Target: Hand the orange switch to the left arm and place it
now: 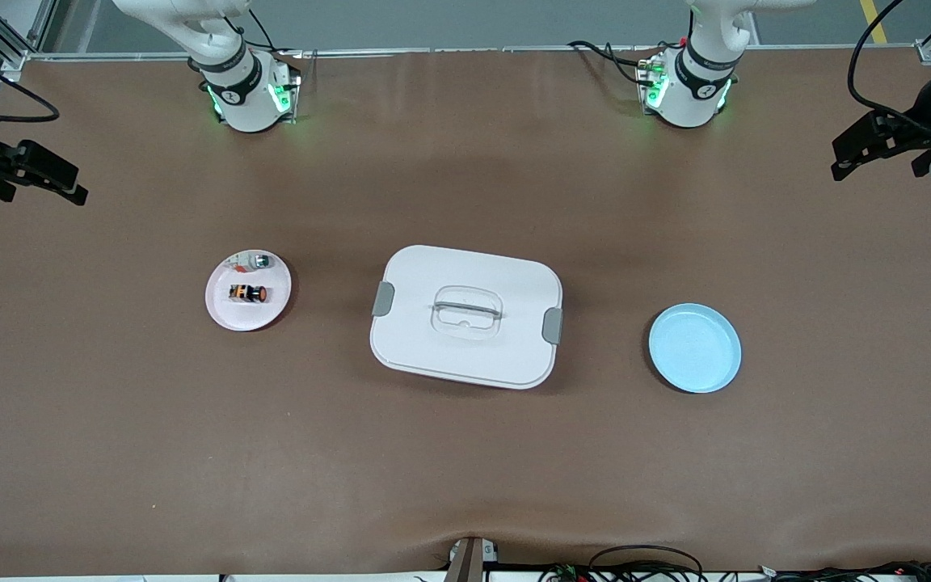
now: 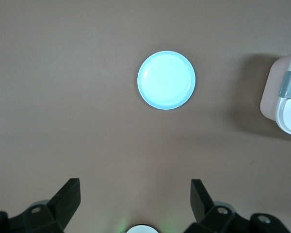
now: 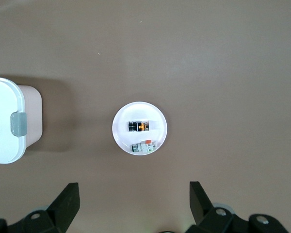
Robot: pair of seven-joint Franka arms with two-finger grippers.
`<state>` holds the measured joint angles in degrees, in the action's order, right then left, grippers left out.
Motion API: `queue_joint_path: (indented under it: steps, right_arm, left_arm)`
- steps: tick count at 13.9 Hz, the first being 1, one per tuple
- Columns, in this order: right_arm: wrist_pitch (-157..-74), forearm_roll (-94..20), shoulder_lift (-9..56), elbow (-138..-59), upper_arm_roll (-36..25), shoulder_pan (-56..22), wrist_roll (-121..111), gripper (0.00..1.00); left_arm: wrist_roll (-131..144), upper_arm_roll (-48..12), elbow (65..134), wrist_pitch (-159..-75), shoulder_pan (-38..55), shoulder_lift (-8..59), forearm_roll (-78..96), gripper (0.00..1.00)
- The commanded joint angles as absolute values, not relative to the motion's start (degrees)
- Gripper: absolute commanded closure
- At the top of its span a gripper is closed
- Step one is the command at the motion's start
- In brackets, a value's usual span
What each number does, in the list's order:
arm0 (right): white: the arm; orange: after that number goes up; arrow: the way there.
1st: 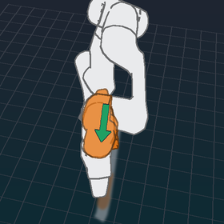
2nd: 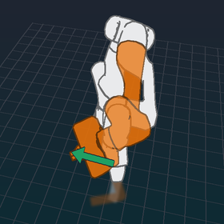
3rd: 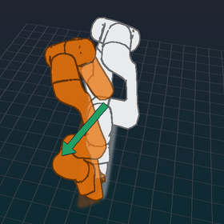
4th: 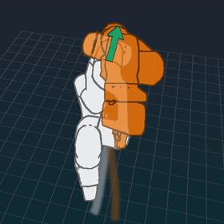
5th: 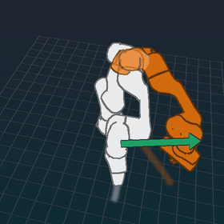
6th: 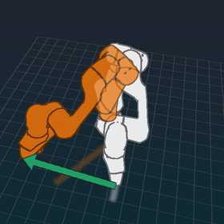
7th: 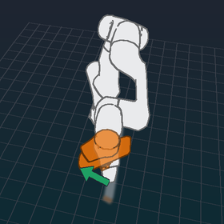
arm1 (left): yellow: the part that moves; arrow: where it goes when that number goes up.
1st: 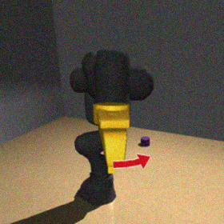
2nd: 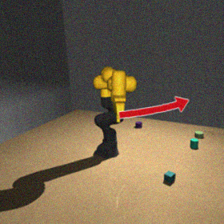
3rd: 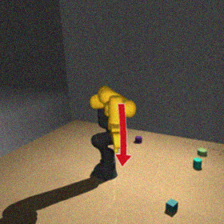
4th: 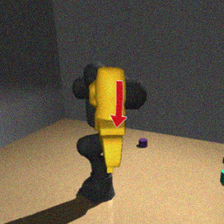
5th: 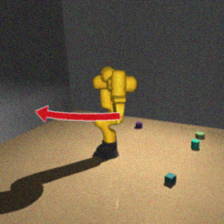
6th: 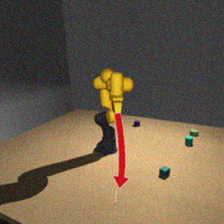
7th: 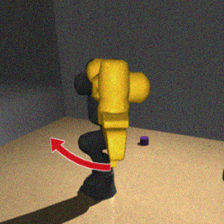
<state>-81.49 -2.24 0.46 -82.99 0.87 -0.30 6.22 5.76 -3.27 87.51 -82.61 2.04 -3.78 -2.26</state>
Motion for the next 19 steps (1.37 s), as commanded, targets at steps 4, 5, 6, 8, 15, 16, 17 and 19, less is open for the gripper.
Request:
queue_joint_path:
  steps: [4, 5, 6, 8, 15, 16, 17, 19]
  right_arm:
    - [-81.03, -2.37, 0.79, -82.18, 0.88, -0.44, 5.80, 0.00]
    - [-81.21, -2.37, 0.79, -82.18, 0.88, -0.44, 5.89, 0.00]
    - [-81.38, -2.37, 0.79, -82.18, 0.88, -0.44, 5.89, 0.00]
    - [-81.82, -2.37, 0.79, -82.18, 0.88, -0.44, 5.89, 0.00]
    - [-82.27, -2.20, 0.97, -82.18, 0.70, 0.44, 5.80, 0.00]
    - [-82.09, -2.20, 1.92, -82.53, 0.62, 0.44, 5.71, 0.00]
    - [-82.09, -1.85, 2.46, -82.62, 0.62, 0.27, 5.63, 0.00]
    - [-82.61, -1.67, 3.77, -82.62, 0.62, 0.53, 5.10, 0.00]
  left_arm:
    - [5.19, -3.34, 86.48, -82.00, 1.76, -3.43, -2.46, 0.00]
    - [5.19, -3.34, 86.48, -82.00, 1.76, -3.34, -2.46, 0.00]
    - [5.19, -3.34, 86.40, -82.00, 1.76, -3.34, -2.46, 0.00]
    - [5.27, -3.34, 86.40, -82.00, 1.67, -3.34, -2.64, 0.00]
    - [5.10, -3.34, 86.48, -82.00, 1.49, -2.72, -2.64, 0.00]
    - [5.10, -3.34, 86.57, -82.00, 1.49, -2.72, -2.64, 0.00]
    - [5.10, -3.43, 86.66, -82.00, 1.49, -2.72, -2.64, 0.00]
    - [5.01, -3.43, 86.92, -82.00, 1.49, -2.81, -2.55, 0.00]
